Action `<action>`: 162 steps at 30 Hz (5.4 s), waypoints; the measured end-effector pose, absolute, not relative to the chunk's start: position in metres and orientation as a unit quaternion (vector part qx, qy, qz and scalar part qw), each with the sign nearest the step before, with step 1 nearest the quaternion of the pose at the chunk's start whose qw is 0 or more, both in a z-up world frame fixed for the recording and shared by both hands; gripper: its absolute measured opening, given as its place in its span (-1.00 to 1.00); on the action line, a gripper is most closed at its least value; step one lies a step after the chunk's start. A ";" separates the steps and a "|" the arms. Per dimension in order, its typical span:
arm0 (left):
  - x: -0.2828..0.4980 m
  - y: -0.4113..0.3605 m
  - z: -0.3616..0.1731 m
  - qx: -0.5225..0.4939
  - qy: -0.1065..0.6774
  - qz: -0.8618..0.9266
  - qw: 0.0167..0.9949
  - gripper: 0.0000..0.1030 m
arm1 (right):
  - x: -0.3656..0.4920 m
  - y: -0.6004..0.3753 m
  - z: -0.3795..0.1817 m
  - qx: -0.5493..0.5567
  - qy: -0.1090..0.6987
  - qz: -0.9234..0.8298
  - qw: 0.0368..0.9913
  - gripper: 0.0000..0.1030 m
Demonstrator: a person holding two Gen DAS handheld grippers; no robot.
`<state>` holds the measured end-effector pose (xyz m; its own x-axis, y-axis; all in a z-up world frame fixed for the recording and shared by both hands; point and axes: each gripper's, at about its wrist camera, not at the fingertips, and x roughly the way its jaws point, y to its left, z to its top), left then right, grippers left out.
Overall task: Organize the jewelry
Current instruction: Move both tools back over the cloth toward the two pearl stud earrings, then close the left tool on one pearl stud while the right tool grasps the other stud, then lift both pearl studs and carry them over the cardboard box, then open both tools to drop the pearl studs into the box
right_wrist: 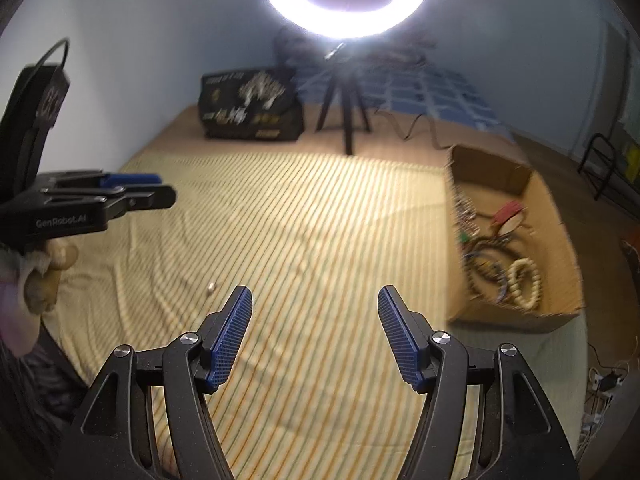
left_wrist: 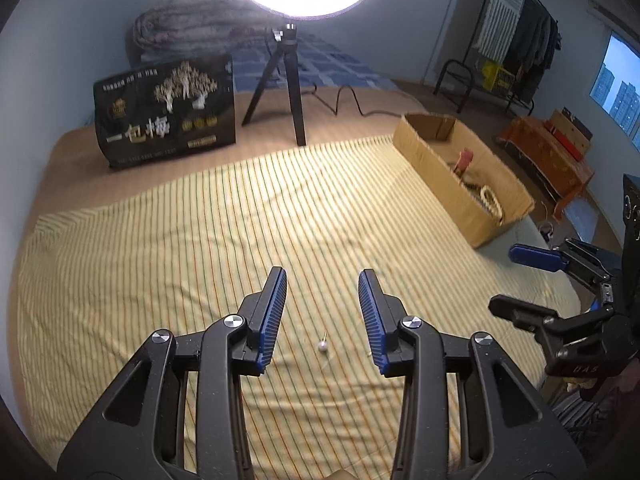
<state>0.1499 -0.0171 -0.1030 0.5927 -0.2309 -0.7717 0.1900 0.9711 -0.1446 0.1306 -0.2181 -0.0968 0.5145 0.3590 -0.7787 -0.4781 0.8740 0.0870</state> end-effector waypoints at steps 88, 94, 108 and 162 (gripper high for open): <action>0.180 -0.023 -0.148 -0.059 0.478 -0.129 0.867 -0.87 | 0.174 -0.196 -0.121 -0.075 0.439 0.270 0.854 -0.85; 0.183 -0.035 -0.138 -0.049 0.465 -0.139 0.873 -0.87 | 0.181 -0.218 -0.108 -0.053 0.429 0.248 0.867 -0.85; 0.200 -0.063 -0.109 -0.042 0.437 -0.158 0.885 -0.87 | 0.192 -0.253 -0.082 -0.031 0.414 0.189 0.890 -0.85; 0.378 -0.266 -0.079 0.011 0.399 -0.241 0.885 -0.86 | 0.250 -0.360 -0.071 0.056 0.420 0.062 0.904 -0.85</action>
